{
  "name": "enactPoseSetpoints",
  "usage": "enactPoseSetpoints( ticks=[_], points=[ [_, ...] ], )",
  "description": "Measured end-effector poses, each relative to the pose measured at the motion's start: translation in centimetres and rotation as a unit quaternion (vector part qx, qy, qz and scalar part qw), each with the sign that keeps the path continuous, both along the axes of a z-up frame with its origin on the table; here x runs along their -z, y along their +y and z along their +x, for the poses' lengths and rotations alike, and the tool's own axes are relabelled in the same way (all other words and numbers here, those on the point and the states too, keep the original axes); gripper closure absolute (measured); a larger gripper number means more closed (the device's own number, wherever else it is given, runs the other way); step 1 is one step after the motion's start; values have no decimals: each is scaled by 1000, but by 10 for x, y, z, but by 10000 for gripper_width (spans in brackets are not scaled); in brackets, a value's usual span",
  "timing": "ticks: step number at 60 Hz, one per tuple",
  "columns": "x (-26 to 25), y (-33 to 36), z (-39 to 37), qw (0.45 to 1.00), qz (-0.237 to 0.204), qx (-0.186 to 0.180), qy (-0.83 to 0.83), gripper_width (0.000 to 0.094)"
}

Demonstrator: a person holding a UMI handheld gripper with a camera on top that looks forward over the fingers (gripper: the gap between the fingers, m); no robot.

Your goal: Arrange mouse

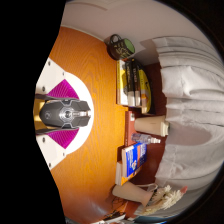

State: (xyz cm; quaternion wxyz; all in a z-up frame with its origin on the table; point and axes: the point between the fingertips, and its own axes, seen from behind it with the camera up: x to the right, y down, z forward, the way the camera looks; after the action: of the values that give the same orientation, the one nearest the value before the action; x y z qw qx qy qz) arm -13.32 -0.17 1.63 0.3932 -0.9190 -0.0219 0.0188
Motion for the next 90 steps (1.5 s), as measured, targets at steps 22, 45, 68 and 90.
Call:
enactPoseSetpoints(
  ticks=[22, 45, 68, 90],
  points=[
    [29, -9, 0, 1000, -14, 15, -5, 447],
    [-106, -44, 20, 998, 49, 19, 15, 110],
    [-199, -178, 73, 994, 105, 9, 18, 115],
    [-210, -242, 115, 992, 123, 23, 9, 119]
  ],
)
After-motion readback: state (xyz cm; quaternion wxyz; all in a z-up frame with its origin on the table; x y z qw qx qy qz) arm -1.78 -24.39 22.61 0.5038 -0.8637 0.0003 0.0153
